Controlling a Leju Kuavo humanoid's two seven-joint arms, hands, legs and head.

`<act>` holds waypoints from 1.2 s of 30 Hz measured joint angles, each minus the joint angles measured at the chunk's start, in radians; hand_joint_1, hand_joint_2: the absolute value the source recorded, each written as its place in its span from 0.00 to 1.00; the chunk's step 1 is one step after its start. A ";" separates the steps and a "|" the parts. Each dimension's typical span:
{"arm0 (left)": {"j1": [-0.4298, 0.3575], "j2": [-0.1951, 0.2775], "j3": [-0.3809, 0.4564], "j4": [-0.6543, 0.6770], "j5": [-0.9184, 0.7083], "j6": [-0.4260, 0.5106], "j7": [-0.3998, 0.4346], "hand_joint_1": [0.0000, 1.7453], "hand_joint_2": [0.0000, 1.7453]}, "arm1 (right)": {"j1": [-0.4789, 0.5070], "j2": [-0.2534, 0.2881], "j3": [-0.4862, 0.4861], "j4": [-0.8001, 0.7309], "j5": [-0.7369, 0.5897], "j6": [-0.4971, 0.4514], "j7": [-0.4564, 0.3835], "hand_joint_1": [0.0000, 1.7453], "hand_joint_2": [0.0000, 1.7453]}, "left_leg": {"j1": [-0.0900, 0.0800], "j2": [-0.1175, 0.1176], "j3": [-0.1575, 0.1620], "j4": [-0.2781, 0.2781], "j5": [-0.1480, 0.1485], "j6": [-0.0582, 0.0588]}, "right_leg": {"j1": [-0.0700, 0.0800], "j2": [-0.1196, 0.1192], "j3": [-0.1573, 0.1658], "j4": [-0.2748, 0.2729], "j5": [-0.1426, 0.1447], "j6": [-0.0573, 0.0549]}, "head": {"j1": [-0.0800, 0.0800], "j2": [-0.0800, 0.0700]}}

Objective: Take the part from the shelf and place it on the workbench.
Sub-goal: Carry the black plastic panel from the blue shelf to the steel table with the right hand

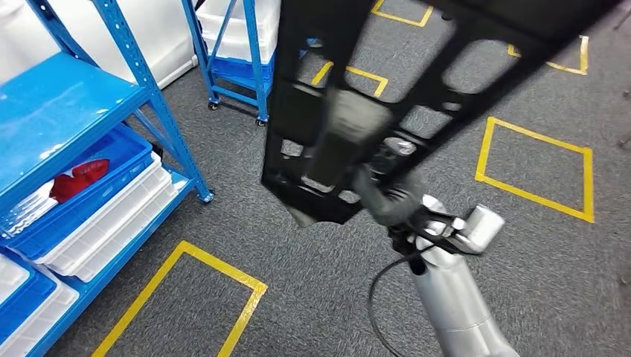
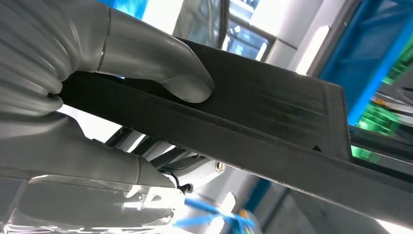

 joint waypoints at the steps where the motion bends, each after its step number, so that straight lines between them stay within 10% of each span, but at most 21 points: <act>1: 0.001 0.000 0.000 0.000 -0.003 -0.005 0.005 0.00 0.00 | 0.012 -0.001 -0.017 -0.024 0.001 0.006 -0.001 1.00 1.00 | -0.003 0.014 0.003 -0.002 -0.001 0.005 | 0.000 -0.036 -0.028 0.057 -0.029 0.004 | 0.000 0.000; 3: 0.005 0.000 0.001 0.000 -0.012 -0.013 0.010 0.00 0.00 | 0.042 -0.002 -0.044 -0.067 0.007 0.011 -0.002 1.00 1.00 | -0.007 0.044 0.006 -0.002 -0.005 0.010 | -0.006 -0.071 -0.093 0.184 -0.078 0.011 | 0.000 0.000; 5: 0.005 0.000 0.001 0.000 -0.017 -0.017 0.013 0.00 0.00 | 0.070 -0.002 -0.065 -0.101 0.012 0.012 -0.002 1.00 1.00 | -0.008 0.073 0.009 0.000 -0.010 0.009 | -0.010 -0.080 -0.110 0.212 -0.068 0.014 | 0.000 0.000; 10: -0.001 -0.005 0.000 0.000 -0.027 -0.018 0.031 0.00 0.00 | 0.134 -0.003 -0.113 -0.198 0.007 0.054 -0.003 1.00 1.00 | -0.017 0.124 0.029 0.001 -0.031 -0.012 | 0.006 -0.162 0.026 -0.047 0.032 -0.008 | 0.000 0.000; 13: -0.003 -0.006 0.000 0.000 -0.029 -0.015 0.053 0.00 0.00 | 0.174 -0.003 -0.131 -0.249 0.013 0.069 -0.003 1.00 1.00 | -0.021 0.154 0.043 -0.007 -0.040 -0.027 | 0.007 -0.135 0.027 -0.056 0.028 -0.028 | 0.000 0.000; 16: -0.007 -0.007 -0.001 0.000 -0.029 -0.013 0.067 0.00 0.00 | 0.195 -0.001 -0.136 -0.280 0.021 0.063 -0.003 1.00 1.00 | -0.016 0.104 0.022 0.062 -0.092 -0.037 | -0.001 -0.102 0.037 -0.070 0.032 -0.046 | 0.000 0.000; 20: 0.001 -0.007 -0.001 0.000 -0.036 -0.012 0.077 0.00 0.00 | 0.224 0.001 -0.136 -0.291 0.017 0.063 -0.002 1.00 1.00 | -0.017 0.045 -0.100 0.296 -0.177 -0.035 | 0.005 -0.051 0.039 -0.069 0.031 -0.054 | 0.000 0.000; 25: 0.000 -0.009 -0.001 0.000 -0.035 -0.014 0.078 0.00 0.00 | 0.231 0.001 -0.135 -0.290 -0.006 0.082 0.001 1.00 1.00 | -0.015 -0.024 -0.011 0.049 -0.022 -0.014 | 0.009 0.013 0.037 -0.059 0.030 -0.047 | 0.000 0.000; 29: -0.006 -0.016 0.000 0.000 -0.024 -0.014 0.070 0.00 0.00 | 0.222 0.000 -0.134 -0.290 -0.005 0.088 0.003 1.00 1.00 | -0.017 -0.020 0.009 0.000 -0.012 0.001 | 0.003 0.045 0.025 -0.058 0.037 -0.020 | 0.000 0.000; 33: -0.009 -0.022 0.003 0.001 -0.017 -0.014 0.066 0.00 0.00 | 0.202 0.000 -0.132 -0.288 -0.006 0.091 0.004 1.00 1.00 | -0.015 0.031 0.017 -0.012 -0.005 0.018 | 0.002 -0.053 -0.052 0.104 -0.051 -0.001 | 0.000 0.000; 36: -0.007 -0.022 0.005 0.001 -0.017 -0.014 0.066 0.00 0.00 | 0.200 0.000 -0.132 -0.283 -0.006 0.094 0.004 1.00 1.00 | -0.017 0.071 0.019 -0.011 -0.010 0.018 | -0.009 -0.078 -0.104 0.211 -0.076 0.009 | 0.000 0.000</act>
